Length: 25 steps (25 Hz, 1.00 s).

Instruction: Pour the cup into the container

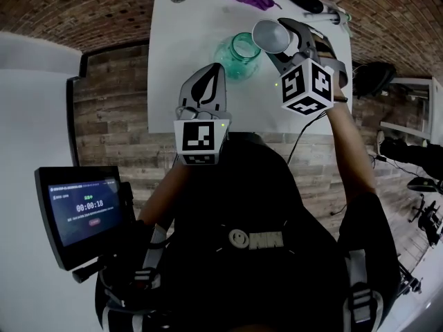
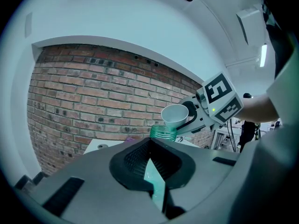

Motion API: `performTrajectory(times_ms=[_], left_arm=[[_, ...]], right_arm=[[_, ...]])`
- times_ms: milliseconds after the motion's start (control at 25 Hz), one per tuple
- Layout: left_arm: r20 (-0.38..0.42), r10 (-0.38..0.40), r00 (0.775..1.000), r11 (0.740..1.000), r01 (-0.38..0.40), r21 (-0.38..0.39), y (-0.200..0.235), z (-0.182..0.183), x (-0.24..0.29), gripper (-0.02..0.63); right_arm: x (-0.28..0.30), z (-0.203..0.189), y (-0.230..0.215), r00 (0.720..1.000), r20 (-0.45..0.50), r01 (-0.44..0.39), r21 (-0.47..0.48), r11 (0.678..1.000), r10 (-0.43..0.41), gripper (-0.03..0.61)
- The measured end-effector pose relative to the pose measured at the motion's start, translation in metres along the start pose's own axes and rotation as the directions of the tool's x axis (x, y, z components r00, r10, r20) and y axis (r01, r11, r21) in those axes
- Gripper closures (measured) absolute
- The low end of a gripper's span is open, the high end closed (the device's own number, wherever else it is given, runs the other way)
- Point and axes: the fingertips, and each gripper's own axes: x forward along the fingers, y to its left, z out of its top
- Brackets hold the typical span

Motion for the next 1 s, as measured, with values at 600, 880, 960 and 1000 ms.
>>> performTrajectory(times_ms=[600, 880, 960, 1000], left_arm=[[0.011, -0.022, 1.000, 1.000, 0.022, -0.012, 0.011, 0.005, 0.000, 0.614], [0.015, -0.030, 0.999, 0.999, 0.030, -0.011, 0.009, 0.005, 0.000, 0.614], [0.017, -0.032, 0.999, 0.999, 0.033, -0.011, 0.008, 0.005, 0.000, 0.614], [0.017, -0.034, 0.999, 0.999, 0.034, -0.011, 0.008, 0.006, 0.000, 0.614]], right_arm=[[0.006, 0.009, -0.004, 0.996, -0.093, 0.007, -0.084, 0.996, -0.015, 0.291], [0.007, 0.008, -0.004, 0.994, -0.107, 0.011, -0.096, 0.995, -0.022, 0.291], [0.007, 0.008, -0.003, 0.994, -0.109, 0.010, -0.098, 0.995, -0.021, 0.291], [0.007, 0.008, -0.003, 0.994, -0.111, 0.010, -0.098, 0.995, -0.020, 0.291]])
